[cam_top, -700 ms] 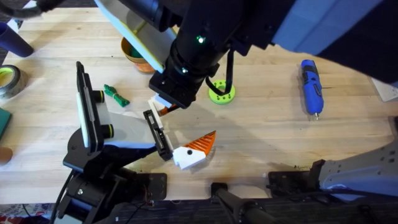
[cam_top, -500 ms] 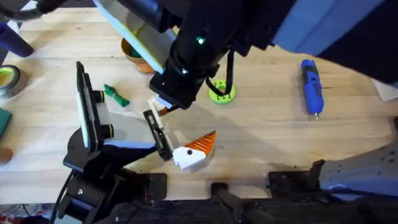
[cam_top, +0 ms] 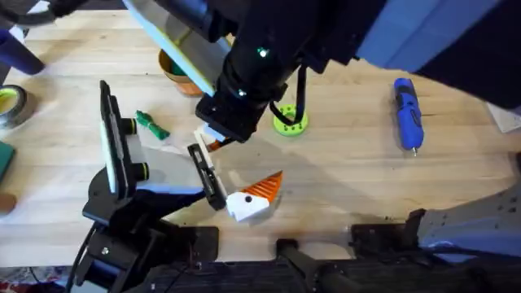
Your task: Pick up the gripper from the table and insert it into the empty holder that is missing its gripper. Then pick up a screw, insert it into the mounting hole, and use the screwdriver to tighten it. Finally, clean up the table by picking up the vegetable and placing it into the bucket.
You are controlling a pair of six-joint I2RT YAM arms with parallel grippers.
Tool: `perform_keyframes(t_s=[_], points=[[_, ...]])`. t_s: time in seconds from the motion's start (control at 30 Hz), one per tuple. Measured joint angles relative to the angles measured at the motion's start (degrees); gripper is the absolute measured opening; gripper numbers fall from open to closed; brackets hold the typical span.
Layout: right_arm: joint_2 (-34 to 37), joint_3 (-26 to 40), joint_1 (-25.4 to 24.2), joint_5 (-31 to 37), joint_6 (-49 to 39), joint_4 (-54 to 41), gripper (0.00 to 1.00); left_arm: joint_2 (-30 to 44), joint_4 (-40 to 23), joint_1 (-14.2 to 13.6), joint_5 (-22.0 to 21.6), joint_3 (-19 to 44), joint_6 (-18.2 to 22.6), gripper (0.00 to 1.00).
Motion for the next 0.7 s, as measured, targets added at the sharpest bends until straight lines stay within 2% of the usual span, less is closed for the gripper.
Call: perform_keyframes(t_s=[0.7], points=[[-0.15, 1.49, 0.00, -0.02, -2.14, 1.34, 0.012, -0.01, 0.01, 0.00, 0.00, 0.00, 0.00, 0.992]])
